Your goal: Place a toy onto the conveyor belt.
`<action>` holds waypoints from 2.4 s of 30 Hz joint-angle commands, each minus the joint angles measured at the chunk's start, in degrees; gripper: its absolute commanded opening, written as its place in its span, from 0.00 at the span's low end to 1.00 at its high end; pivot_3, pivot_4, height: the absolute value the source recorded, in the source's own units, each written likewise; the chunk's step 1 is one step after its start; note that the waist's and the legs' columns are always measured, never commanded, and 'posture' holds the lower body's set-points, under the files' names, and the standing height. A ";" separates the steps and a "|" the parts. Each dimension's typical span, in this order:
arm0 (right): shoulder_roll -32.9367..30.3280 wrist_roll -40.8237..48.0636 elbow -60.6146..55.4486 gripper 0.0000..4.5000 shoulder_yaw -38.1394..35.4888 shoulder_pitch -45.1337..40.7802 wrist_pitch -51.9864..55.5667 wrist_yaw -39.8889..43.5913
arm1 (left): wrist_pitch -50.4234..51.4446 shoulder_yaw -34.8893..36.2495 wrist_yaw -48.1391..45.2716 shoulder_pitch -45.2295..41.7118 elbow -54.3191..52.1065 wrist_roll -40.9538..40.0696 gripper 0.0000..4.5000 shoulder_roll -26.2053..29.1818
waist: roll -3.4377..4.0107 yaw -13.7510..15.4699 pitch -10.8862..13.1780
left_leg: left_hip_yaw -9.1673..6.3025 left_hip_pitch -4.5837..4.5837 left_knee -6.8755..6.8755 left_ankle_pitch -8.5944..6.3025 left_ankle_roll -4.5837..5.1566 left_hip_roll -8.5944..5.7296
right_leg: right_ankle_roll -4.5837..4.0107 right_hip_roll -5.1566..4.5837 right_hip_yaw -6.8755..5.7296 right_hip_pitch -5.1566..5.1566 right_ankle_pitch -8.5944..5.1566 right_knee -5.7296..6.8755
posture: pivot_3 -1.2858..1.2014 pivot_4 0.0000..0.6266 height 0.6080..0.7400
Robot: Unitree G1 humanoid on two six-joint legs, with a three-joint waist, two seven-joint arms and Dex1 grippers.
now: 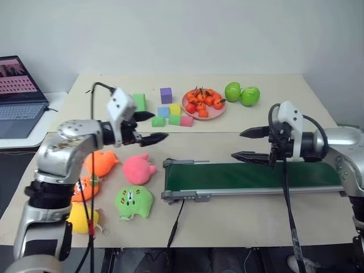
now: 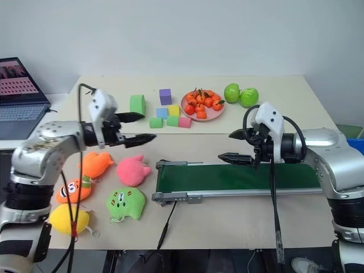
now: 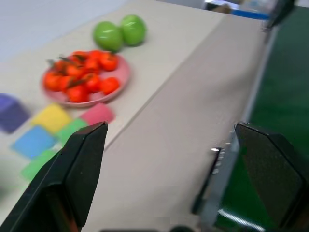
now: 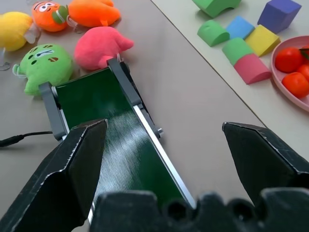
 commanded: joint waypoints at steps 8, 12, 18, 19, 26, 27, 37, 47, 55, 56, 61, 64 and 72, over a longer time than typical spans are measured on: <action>7.17 -3.21 13.98 1.00 7.53 -17.41 -7.33 12.65 | 15.05 21.23 7.96 11.23 -11.31 -11.32 0.99 4.74 | 0.00 -0.83 0.00 | 0.02 0.00 -0.02 -0.06 -0.09 0.26 | -0.06 0.23 0.03 -0.02 0.04 -0.02 | 0.52 0.24 1.00; 10.36 -6.32 20.67 1.00 9.87 -21.47 -11.36 16.04 | 14.43 27.80 10.11 21.18 -15.51 -10.33 0.99 6.21 | 0.00 -1.06 0.00 | 0.14 0.17 -0.25 -0.13 -0.22 0.55 | -0.18 0.44 0.04 -0.06 0.10 -0.05 | 0.52 0.24 1.00; 13.52 -7.74 25.22 1.00 11.31 -24.20 -13.39 20.94 | 15.73 40.34 9.37 36.50 -17.82 -9.64 0.99 8.78 | 0.03 -1.03 0.02 | 0.18 0.29 -0.48 -0.19 -0.40 0.85 | -0.42 0.73 0.03 -0.12 0.08 -0.05 | 0.52 0.24 1.00; 13.86 -7.58 25.69 1.00 11.39 -24.50 -13.29 21.82 | 16.08 43.28 9.02 38.38 -18.06 -10.45 0.99 8.55 | 0.04 -1.00 0.03 | 0.21 0.33 -0.50 -0.20 -0.41 0.85 | -0.43 0.73 0.05 -0.12 0.08 -0.04 | 0.52 0.24 1.00; 15.70 -6.69 26.00 1.00 12.60 -25.52 -11.71 27.89 | 14.78 51.23 7.96 48.90 -17.38 -11.48 0.99 4.89 | 0.08 -0.80 0.05 | 0.29 0.59 -0.59 -0.27 -0.52 1.00 | -0.53 0.88 0.10 0.03 0.03 -0.04 | 0.52 0.24 1.00; 15.79 -6.84 25.93 1.00 12.88 -25.55 -11.73 28.66 | 14.06 52.27 7.29 50.79 -16.47 -11.41 0.99 4.00 | 0.07 -0.75 0.05 | 0.40 0.67 -0.60 -0.31 -0.56 1.10 | -0.54 1.00 0.23 0.05 0.02 -0.04 | 0.52 0.24 1.00; 15.43 -4.72 25.44 1.00 16.25 -24.63 -12.16 29.79 | -2.63 52.14 -3.35 68.14 -18.67 -8.17 0.99 -2.49 | 0.07 -0.95 0.05 | 0.95 0.77 -0.62 -0.71 -0.92 1.87 | -1.11 1.72 0.42 -0.18 -0.18 -0.04 | 0.52 0.24 1.00; 16.01 -3.99 26.14 1.00 19.64 -25.08 -14.49 29.79 | -0.18 57.33 -0.50 76.70 -15.38 -13.48 0.99 -9.50 | 0.02 -1.09 0.04 | 1.54 1.02 -0.60 -0.98 -0.74 1.98 | -1.09 1.94 1.00 -0.24 -0.18 -0.04 | 0.52 0.24 1.00; 19.54 -4.87 30.29 1.00 21.07 -26.60 -17.56 29.79 | 17.63 67.46 4.06 83.88 -5.40 -37.65 0.99 -16.63 | 0.01 -1.44 0.06 | 2.00 1.25 -0.61 -1.33 -0.91 2.74 | -1.25 2.50 1.08 -0.37 -0.26 -0.01 | 0.52 0.24 1.00; 19.71 -4.93 30.72 1.00 21.15 -26.85 -17.83 29.79 | 18.73 66.97 4.91 84.86 -3.65 -38.39 0.99 -17.64 | 0.01 -1.52 0.06 | 2.08 1.27 -0.61 -1.36 -0.90 2.77 | -1.26 2.53 1.09 -0.39 -0.26 0.00 | 0.52 0.24 1.00; 19.71 -4.60 31.07 1.00 21.35 -27.46 -18.02 29.79 | 23.79 70.24 10.56 85.27 5.19 -51.35 0.99 -19.73 | -0.05 -1.34 0.08 | 2.28 1.65 -0.60 -1.65 -0.72 2.85 | -1.28 2.55 1.15 -0.15 -0.26 0.01 | 0.52 0.24 1.00; 19.38 -4.28 30.41 1.00 21.32 -27.40 -17.68 29.79 | 23.51 67.43 14.20 84.85 6.17 -52.44 0.99 -21.52 | -0.08 -1.20 0.08 | 2.29 1.83 -0.59 -1.84 -0.48 2.92 | -1.29 2.62 1.14 0.04 -0.27 0.00 | 0.52 0.24 1.00; 17.75 -3.54 28.19 1.00 20.75 -27.01 -15.87 29.79 | 21.82 64.27 25.73 79.11 6.88 -62.96 0.99 -22.94 | -0.08 -0.95 0.08 | 2.45 1.89 -0.58 -1.86 -0.67 3.14 | -1.43 2.86 1.26 0.01 -0.18 0.00 | 0.52 0.24 1.00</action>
